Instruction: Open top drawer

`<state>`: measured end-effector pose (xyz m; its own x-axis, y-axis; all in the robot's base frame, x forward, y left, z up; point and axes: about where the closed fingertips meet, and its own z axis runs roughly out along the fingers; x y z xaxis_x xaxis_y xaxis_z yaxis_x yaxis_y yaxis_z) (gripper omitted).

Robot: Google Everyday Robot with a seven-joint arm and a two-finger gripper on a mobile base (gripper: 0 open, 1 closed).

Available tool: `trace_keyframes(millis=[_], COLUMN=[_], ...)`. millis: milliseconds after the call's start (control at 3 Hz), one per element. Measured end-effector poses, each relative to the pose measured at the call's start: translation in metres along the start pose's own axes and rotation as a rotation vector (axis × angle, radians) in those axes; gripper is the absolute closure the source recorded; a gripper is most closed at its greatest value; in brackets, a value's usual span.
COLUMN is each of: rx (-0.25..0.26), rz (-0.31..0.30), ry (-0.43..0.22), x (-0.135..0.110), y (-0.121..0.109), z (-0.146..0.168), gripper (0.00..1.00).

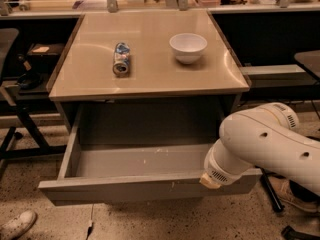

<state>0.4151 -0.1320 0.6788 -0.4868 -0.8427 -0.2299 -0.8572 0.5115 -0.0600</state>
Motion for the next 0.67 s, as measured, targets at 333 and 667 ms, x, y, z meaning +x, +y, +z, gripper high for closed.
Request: trace_keyframes(millis=[333,667], rx=[-0.013,-0.016], rz=[0.018,0.029], ry=[0.001,0.002], x=[0.0036,0.0057], y=[0.0078,0.0122], z=[-0.0017,-0.0033], gripper=[1.0,1.0])
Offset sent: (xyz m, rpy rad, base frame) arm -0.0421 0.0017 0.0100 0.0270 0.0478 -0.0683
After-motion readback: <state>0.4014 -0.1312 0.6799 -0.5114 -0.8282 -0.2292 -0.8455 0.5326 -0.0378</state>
